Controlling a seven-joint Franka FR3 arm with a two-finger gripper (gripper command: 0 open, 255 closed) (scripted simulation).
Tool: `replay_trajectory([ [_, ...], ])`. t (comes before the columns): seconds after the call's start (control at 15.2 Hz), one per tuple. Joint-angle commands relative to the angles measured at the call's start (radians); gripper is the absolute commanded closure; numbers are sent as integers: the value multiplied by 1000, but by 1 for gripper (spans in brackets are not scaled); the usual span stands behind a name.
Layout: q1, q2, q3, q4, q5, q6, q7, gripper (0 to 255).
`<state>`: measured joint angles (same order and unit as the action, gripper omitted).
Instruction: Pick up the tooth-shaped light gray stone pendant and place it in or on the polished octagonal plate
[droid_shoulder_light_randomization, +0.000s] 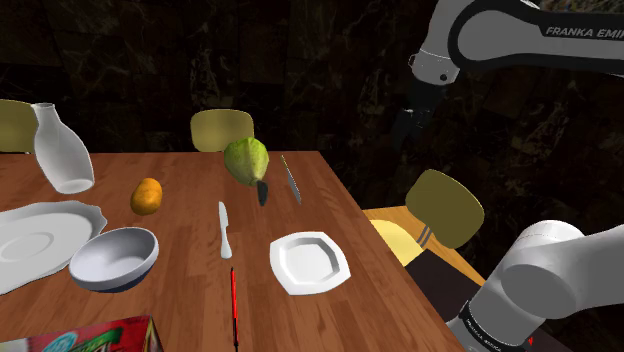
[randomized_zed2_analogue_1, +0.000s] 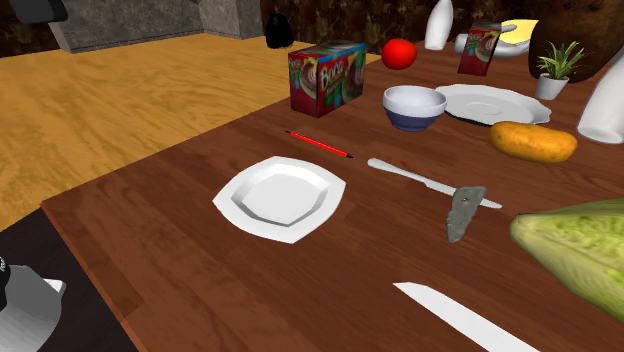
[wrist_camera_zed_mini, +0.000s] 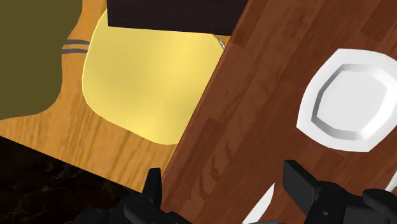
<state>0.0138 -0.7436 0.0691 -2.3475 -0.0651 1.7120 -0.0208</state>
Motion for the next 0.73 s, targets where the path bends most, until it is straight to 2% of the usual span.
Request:
replay_trajectory([
  [0.0,0,0,0,0,0,0,0,0],
  [0.66,45,399,80,197,10,107,4,0],
])
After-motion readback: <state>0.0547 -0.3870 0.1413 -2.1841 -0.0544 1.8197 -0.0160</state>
